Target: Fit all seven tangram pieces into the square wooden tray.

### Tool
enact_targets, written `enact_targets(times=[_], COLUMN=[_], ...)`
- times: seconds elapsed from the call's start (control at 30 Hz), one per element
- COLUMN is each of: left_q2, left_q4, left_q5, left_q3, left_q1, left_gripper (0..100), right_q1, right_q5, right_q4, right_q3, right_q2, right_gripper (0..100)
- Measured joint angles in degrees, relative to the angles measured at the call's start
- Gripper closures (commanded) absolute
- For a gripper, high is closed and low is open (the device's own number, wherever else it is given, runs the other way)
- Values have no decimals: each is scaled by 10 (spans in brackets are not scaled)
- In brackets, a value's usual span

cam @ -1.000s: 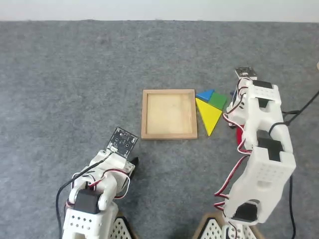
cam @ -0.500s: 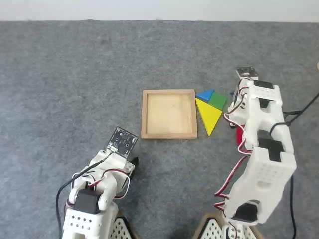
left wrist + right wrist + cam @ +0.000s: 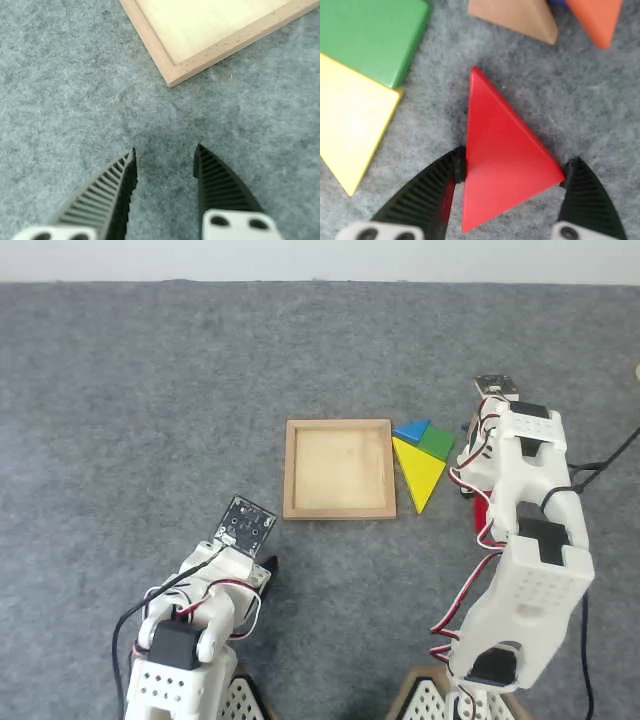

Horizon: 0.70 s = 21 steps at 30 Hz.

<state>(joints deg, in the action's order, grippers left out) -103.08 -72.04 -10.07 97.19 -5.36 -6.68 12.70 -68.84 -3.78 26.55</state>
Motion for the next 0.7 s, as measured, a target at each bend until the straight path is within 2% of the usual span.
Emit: enact_targets(times=[0.33,0.7], left_q2=[0,0], left_q4=[0,0], left_q5=[0,0], left_q3=[0,0], left_q1=[0,0], left_gripper=[817,817], right_q1=[1,34], right_q5=[0,-34], right_q4=[-1,-76], right_q3=[-1,16], right_q2=[-3,-55], right_gripper=[714,714])
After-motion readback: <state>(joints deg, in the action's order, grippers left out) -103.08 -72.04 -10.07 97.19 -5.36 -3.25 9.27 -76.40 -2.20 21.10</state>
